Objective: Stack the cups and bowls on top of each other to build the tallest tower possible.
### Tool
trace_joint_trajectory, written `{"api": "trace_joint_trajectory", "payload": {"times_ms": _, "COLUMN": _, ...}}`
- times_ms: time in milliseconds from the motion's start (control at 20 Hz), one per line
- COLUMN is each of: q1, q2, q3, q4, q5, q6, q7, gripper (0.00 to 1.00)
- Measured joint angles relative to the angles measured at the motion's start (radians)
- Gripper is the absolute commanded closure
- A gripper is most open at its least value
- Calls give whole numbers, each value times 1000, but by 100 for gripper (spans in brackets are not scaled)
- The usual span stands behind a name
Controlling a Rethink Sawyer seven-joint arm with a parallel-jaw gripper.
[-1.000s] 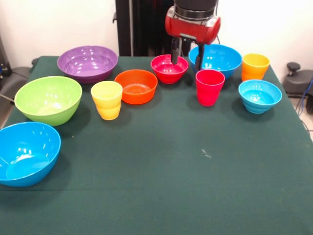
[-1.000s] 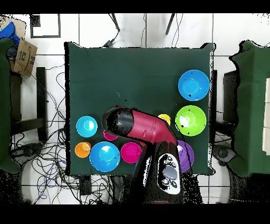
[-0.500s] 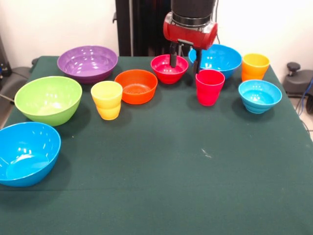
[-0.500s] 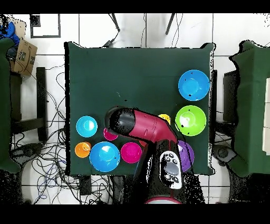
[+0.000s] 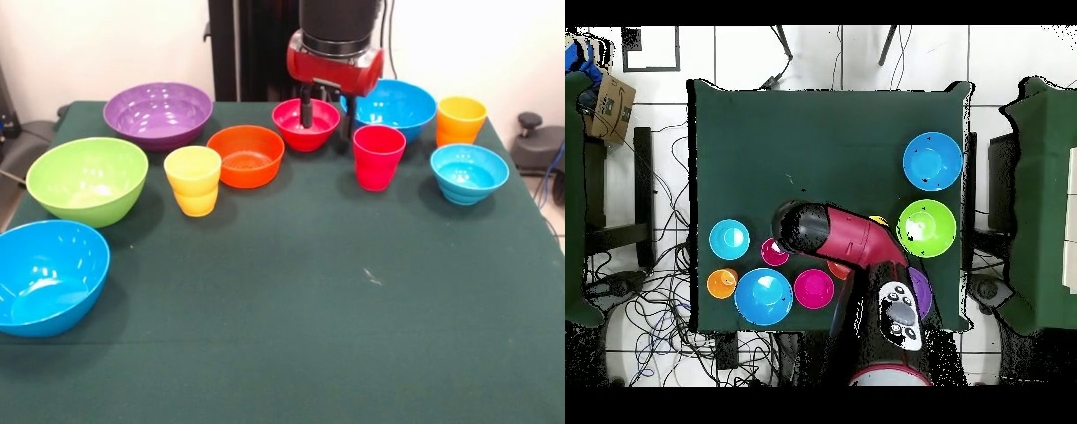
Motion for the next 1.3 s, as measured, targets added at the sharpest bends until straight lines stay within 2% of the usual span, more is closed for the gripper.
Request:
{"api": "trace_joint_trajectory", "payload": {"times_ms": 650, "q1": -27, "q2": 1, "q3": 33, "q4": 0, "q5": -47, "q6": 0, "q7": 0, "gripper": 0}}
{"api": "trace_joint_trajectory", "payload": {"times_ms": 1300, "q1": -60, "q2": 1, "q3": 67, "q4": 0, "q5": -63, "q6": 0, "q7": 0, "gripper": 0}}
